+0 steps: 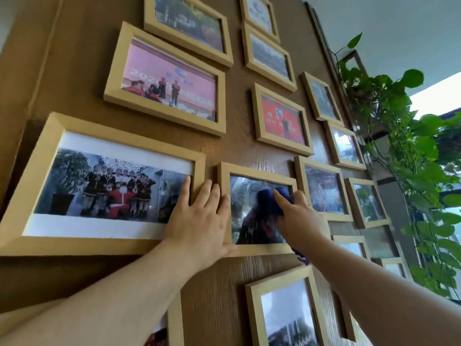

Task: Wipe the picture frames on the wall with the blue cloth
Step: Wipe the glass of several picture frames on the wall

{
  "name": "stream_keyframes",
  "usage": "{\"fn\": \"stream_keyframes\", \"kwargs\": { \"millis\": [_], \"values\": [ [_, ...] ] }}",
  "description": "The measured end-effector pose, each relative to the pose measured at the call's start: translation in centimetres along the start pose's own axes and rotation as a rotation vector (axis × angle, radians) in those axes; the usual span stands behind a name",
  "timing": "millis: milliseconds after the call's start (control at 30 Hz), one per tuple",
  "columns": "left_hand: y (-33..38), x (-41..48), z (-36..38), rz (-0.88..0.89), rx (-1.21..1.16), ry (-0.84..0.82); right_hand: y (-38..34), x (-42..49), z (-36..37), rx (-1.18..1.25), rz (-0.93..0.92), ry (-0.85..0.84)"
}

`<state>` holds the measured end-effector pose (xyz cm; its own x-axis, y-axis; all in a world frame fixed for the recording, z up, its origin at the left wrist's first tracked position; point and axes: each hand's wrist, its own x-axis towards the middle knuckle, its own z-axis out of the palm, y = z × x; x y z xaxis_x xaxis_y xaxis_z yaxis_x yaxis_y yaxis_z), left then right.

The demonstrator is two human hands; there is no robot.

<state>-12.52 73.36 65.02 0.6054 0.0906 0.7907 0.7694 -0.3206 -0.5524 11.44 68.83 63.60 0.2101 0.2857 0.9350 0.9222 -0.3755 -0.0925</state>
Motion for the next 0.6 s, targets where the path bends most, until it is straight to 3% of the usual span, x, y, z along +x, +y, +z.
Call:
{"fn": "stream_keyframes", "kwargs": {
  "millis": [67, 133, 267, 400, 467, 600],
  "values": [
    [0.1, 0.1, -0.1, 0.002, 0.016, -0.008, 0.9, 0.2, 0.3, 0.059, 0.091, -0.052],
    [0.2, 0.2, -0.2, 0.007, 0.036, -0.019, 0.8, 0.2, 0.4, 0.124, 0.071, -0.058],
    [0.2, 0.4, -0.6, 0.011, 0.076, -0.046, -1.6, -0.2, -0.3, 0.192, -0.223, 0.009],
    [0.3, 0.5, -0.9, 0.014, 0.1, -0.076, -1.9, -0.8, -0.8, 0.007, -0.481, 0.115],
    [0.3, 0.6, -0.9, 0.016, 0.094, -0.08, -0.2, -0.8, -0.2, -0.073, -0.468, 0.123],
    [0.3, 0.5, -1.0, 0.009, 0.081, -0.101, 3.0, -0.8, 0.6, -0.115, -0.165, 0.022]
  ]
}}
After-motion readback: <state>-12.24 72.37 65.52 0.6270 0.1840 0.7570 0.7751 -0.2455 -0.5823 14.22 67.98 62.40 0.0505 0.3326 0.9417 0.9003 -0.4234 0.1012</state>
